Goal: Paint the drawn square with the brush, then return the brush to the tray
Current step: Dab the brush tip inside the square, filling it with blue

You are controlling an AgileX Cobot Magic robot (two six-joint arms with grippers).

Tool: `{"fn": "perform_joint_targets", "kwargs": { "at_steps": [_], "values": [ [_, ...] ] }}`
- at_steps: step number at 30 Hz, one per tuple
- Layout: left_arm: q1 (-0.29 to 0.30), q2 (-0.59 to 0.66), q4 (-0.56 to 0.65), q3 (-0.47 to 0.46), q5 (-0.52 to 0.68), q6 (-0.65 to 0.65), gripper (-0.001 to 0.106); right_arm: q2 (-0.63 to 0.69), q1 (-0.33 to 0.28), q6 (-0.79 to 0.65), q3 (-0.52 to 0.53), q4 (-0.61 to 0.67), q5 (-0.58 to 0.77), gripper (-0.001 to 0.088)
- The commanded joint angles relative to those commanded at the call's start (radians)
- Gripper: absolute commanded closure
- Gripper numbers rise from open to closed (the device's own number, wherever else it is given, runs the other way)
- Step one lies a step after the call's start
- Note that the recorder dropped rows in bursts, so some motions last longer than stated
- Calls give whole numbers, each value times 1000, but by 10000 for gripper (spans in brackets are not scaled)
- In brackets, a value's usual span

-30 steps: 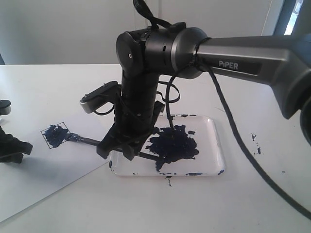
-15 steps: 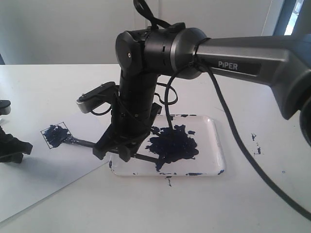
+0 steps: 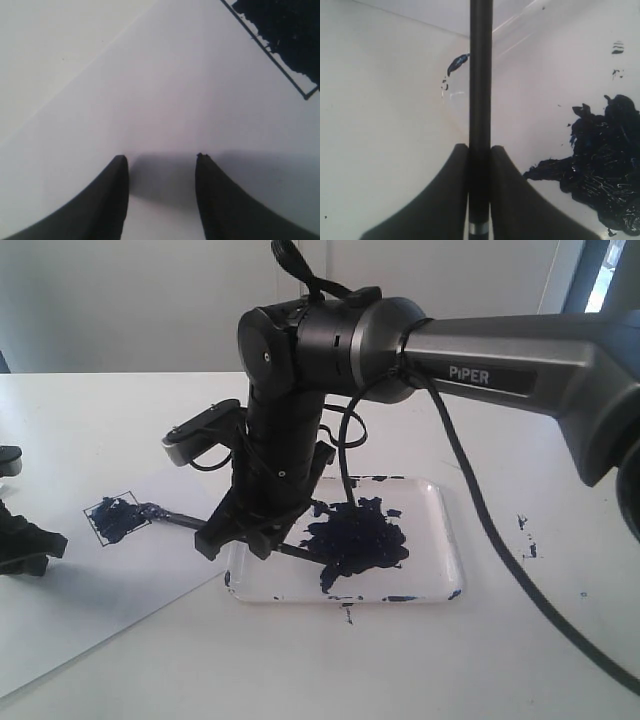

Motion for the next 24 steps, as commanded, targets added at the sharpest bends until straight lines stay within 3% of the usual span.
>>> {"fn": "perform_joint_targets", "kwargs": {
  "at_steps": [11, 24],
  "values": [
    [0, 0, 0, 0, 10, 18, 575, 1, 0, -4, -5, -6, -53, 868],
    [0, 0, -24, 0, 21, 80, 575, 75, -2, -20, -104, -1, 19, 868]
  ]
}}
